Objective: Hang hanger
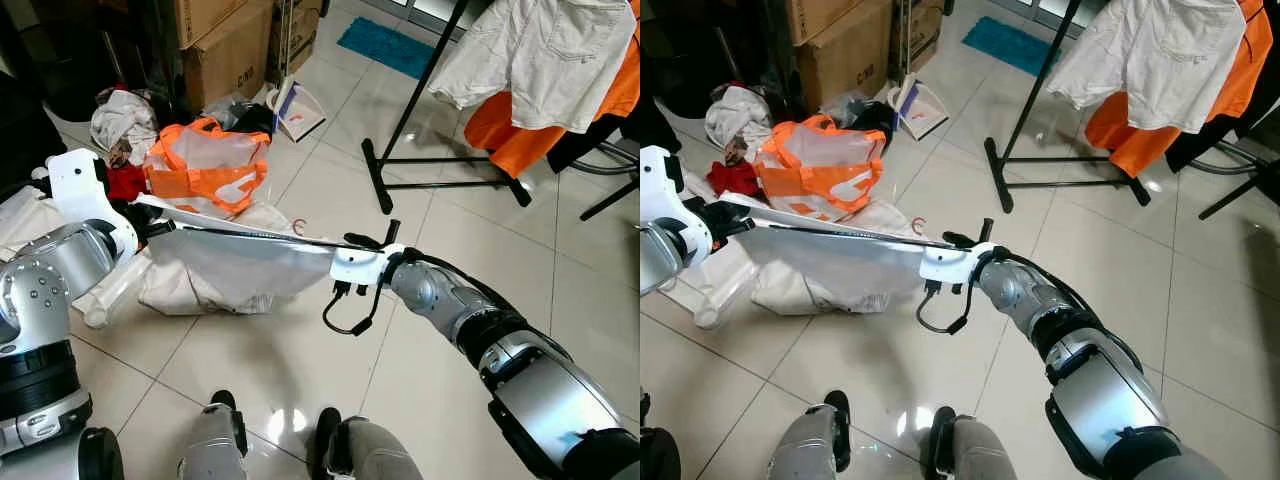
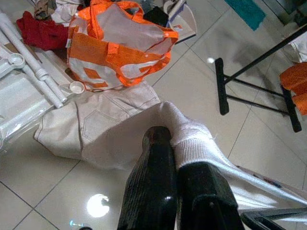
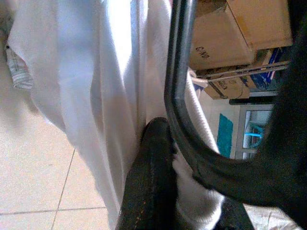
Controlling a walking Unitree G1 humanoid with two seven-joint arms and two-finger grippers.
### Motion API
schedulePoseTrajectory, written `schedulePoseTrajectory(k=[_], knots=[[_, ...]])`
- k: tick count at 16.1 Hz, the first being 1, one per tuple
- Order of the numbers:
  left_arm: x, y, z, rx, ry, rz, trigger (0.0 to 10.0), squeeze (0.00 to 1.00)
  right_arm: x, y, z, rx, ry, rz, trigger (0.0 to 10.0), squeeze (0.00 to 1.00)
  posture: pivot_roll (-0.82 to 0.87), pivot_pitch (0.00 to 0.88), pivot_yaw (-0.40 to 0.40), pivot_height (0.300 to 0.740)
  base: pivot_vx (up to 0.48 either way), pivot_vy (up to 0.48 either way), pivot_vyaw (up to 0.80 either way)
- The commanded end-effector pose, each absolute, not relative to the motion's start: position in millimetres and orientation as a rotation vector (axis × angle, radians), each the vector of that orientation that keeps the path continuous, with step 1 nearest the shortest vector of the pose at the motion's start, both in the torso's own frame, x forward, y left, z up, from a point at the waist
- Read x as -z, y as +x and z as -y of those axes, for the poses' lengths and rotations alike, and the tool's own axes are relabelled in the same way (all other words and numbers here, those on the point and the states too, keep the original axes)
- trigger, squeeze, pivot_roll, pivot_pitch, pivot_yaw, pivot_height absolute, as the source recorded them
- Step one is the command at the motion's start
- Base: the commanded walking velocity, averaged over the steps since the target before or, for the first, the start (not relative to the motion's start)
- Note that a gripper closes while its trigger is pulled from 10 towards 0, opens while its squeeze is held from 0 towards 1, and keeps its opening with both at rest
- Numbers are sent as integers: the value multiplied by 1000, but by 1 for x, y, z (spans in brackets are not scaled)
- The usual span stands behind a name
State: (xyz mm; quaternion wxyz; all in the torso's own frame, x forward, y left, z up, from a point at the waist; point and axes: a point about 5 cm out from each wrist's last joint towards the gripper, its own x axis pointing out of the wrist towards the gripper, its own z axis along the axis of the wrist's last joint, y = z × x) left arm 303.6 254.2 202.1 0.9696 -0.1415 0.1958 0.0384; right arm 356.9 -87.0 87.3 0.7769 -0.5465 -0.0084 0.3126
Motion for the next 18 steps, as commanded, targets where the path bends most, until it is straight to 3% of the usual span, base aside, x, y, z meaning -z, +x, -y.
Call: schedulePoseTrajectory(k=[1, 9, 18], knots=[[-212, 304, -253, -75, -272, -364, 10000, 0, -80, 357, 102, -638, -1204, -49, 0, 0, 88, 222, -184, 740, 0, 0, 0], [-216, 305, -248, -61, -275, -358, 10000, 0, -80, 359, 97, -592, -1058, -129, 0, 0, 86, 228, -186, 740, 0, 0, 0], [-218, 306, -243, -45, -277, -351, 10000, 0, -67, 356, 103, -605, -1356, -197, 0, 0, 82, 230, -192, 740, 0, 0, 0]])
